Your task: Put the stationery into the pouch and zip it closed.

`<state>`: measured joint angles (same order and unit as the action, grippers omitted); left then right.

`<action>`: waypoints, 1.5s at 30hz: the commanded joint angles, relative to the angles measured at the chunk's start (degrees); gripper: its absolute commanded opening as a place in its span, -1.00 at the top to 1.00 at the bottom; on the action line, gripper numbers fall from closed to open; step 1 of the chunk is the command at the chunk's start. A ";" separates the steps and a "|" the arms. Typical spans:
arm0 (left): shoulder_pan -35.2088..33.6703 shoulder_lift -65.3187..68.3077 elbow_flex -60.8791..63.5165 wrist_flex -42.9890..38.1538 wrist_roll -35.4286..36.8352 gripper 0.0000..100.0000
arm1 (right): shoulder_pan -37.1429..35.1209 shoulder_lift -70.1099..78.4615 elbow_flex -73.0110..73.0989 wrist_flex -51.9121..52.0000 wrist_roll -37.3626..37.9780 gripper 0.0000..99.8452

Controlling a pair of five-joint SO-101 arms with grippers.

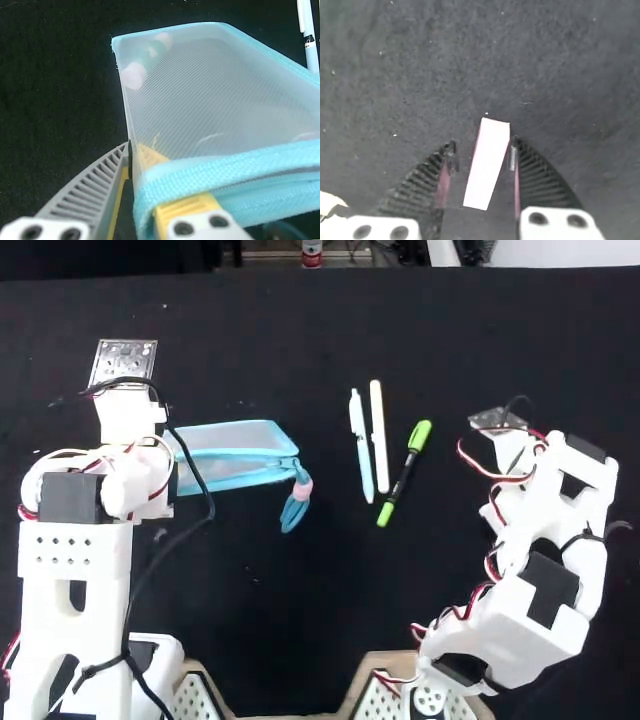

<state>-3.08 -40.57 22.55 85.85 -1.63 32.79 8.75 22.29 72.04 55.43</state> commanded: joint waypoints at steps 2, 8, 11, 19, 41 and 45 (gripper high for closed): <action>0.04 0.09 0.57 0.44 0.09 0.94 | 1.32 -0.22 0.40 -3.52 1.85 0.66; 0.04 0.09 0.57 0.53 0.09 0.94 | 2.11 -0.22 2.86 -7.38 1.85 0.66; 0.04 0.09 0.57 0.53 0.09 0.94 | 2.11 -0.22 3.21 -7.38 1.85 0.66; 0.04 0.09 0.57 0.53 0.09 0.94 | 1.93 -0.22 4.35 -7.38 1.85 0.66; 0.04 0.09 0.57 0.26 0.09 0.94 | 0.70 -8.13 -4.00 7.65 -3.96 0.98; 0.04 0.09 0.57 0.44 0.09 0.94 | -4.40 -20.26 -4.00 18.02 -6.33 0.98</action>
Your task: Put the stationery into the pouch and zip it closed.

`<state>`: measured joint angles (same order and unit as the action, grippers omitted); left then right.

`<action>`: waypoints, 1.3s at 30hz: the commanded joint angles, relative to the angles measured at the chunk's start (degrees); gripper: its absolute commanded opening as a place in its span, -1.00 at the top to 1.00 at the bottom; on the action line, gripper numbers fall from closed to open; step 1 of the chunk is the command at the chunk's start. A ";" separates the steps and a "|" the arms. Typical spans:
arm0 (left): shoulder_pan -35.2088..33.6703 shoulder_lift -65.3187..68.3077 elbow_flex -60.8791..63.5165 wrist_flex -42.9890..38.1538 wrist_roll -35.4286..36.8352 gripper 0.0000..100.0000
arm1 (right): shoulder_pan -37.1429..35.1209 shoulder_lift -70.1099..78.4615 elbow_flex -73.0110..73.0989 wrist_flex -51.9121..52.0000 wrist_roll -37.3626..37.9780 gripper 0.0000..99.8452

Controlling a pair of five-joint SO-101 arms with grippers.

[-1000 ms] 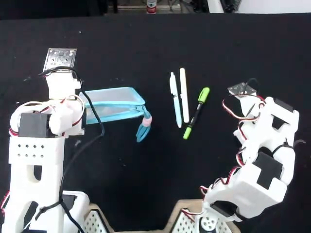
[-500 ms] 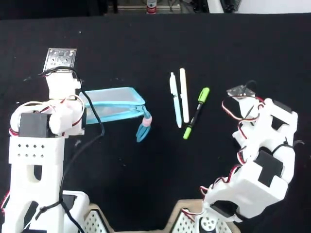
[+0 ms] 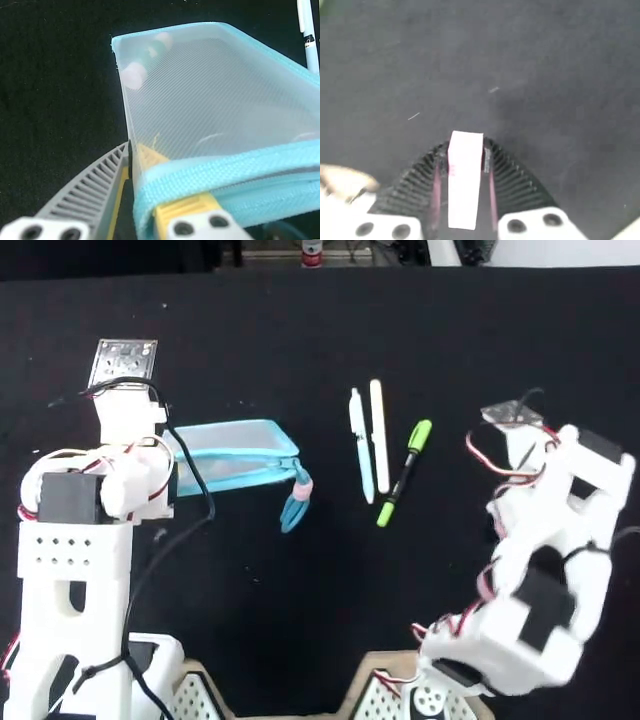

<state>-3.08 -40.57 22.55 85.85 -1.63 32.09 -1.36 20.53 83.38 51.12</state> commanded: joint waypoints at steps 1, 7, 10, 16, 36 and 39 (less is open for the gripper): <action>0.04 0.09 0.57 0.44 0.09 0.94 | -4.92 -13.32 -1.71 7.47 -2.64 0.98; 0.04 0.09 0.57 0.62 0.09 0.94 | -13.19 -34.77 1.80 7.21 -10.90 0.98; 0.04 0.09 0.57 0.62 0.09 0.94 | -20.04 -44.26 2.24 7.21 -17.23 0.98; 0.04 0.09 0.57 0.53 0.18 0.94 | -39.12 -53.23 -1.71 4.31 -35.78 0.98; 0.04 0.09 0.57 0.44 0.26 0.94 | -73.93 -55.08 16.57 -44.31 -52.84 0.98; 0.04 0.09 0.57 0.44 0.26 0.94 | -74.11 -55.25 21.93 -53.54 -52.84 0.98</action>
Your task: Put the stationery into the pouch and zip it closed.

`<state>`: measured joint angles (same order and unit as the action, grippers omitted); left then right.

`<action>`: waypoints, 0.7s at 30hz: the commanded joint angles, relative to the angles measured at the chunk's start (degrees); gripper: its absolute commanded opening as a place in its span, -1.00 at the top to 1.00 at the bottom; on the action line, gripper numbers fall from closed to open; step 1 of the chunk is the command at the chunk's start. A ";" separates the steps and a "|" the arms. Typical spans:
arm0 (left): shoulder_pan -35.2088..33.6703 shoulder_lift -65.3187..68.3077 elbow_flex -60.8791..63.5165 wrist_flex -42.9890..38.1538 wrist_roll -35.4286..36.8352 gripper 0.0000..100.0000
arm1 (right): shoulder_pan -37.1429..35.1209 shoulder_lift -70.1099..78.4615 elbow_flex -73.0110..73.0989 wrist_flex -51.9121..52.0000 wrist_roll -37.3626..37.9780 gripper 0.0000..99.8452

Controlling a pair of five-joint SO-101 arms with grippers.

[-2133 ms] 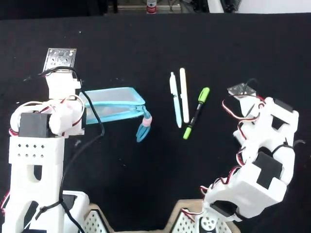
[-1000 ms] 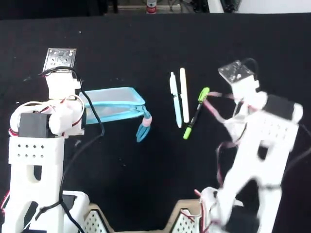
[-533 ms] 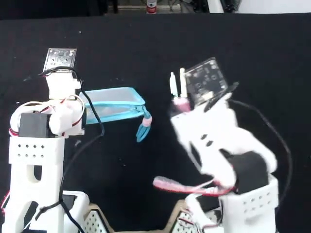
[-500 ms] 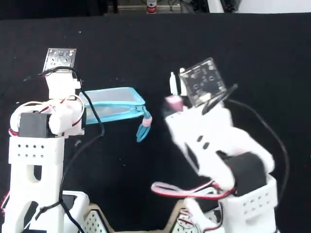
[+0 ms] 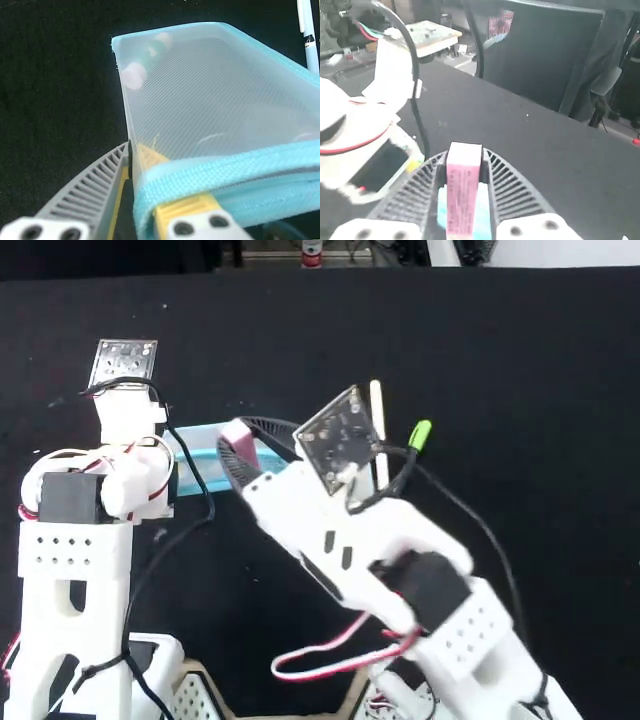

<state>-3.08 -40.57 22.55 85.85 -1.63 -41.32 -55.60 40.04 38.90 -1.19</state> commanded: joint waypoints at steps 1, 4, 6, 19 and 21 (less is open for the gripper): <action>0.04 0.09 0.57 0.44 0.26 0.94 | -0.79 -1.01 3.47 -11.16 -0.53 0.98; 0.04 0.09 0.57 0.53 0.26 0.94 | -0.79 -0.92 6.90 -15.38 -0.88 0.98; 0.04 0.09 0.57 0.53 0.26 0.94 | -0.79 -0.92 9.80 -18.73 -0.88 0.98; 0.04 0.09 0.57 0.53 0.26 0.94 | -0.44 -0.92 28.44 -42.99 -0.88 0.98; 0.04 0.09 0.57 0.53 0.26 0.94 | -0.44 -0.92 30.64 -46.42 -0.79 0.98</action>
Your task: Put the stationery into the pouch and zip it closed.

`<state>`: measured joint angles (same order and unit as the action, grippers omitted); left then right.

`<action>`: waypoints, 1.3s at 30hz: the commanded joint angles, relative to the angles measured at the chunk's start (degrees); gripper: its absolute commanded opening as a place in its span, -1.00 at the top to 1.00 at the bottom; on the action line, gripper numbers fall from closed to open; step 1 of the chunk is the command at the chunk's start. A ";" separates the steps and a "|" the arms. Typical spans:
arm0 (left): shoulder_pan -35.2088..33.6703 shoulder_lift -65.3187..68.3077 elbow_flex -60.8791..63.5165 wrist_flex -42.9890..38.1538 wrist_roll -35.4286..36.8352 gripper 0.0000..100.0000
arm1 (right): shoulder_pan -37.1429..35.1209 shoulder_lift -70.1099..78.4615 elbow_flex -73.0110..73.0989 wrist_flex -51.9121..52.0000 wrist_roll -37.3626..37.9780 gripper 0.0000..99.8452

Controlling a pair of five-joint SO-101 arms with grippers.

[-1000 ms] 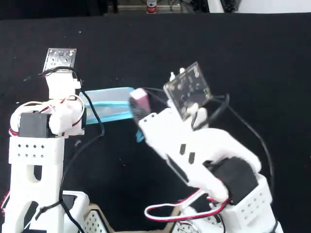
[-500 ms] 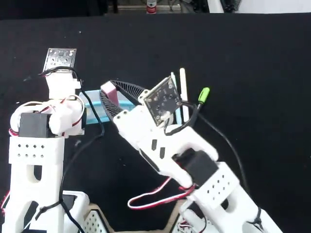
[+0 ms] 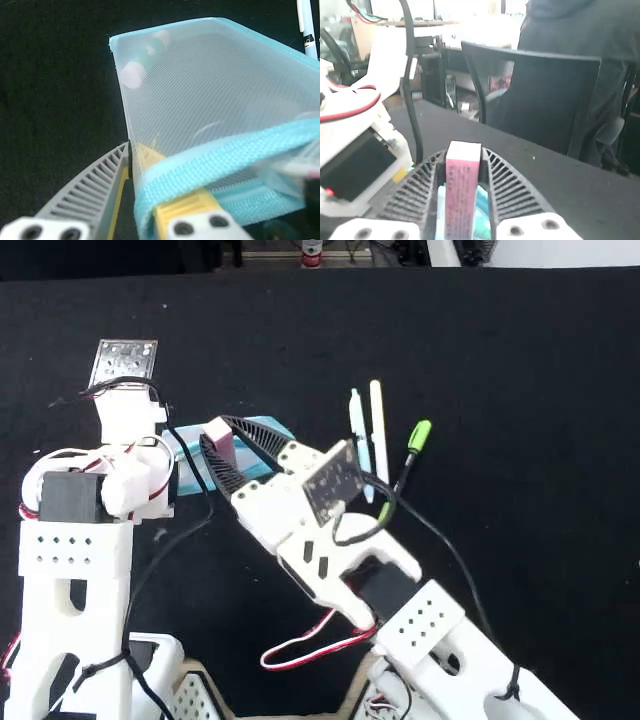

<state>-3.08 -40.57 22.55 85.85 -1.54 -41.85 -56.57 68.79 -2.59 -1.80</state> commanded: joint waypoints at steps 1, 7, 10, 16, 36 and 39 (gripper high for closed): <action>0.04 0.09 0.57 0.53 0.18 0.94 | 0.09 0.04 2.59 -6.07 0.00 0.98; 0.04 0.09 0.57 0.44 0.18 0.94 | 0.09 -0.04 3.91 -7.56 -0.09 0.98; 0.04 0.09 0.57 0.44 0.09 0.94 | 0.09 -2.59 4.35 -7.38 -0.09 0.98; 0.04 0.09 0.57 0.35 0.18 0.94 | 0.09 -16.31 10.59 -4.40 0.09 0.98; 0.04 0.09 0.57 0.35 0.09 0.94 | -0.18 -20.26 16.40 -2.29 8.70 0.98; 0.04 0.09 0.57 0.35 0.09 0.94 | -0.18 -20.26 17.19 -1.85 10.20 0.98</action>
<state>-2.99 -40.57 22.81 85.93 -1.63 -41.93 -76.44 85.32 -4.53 6.46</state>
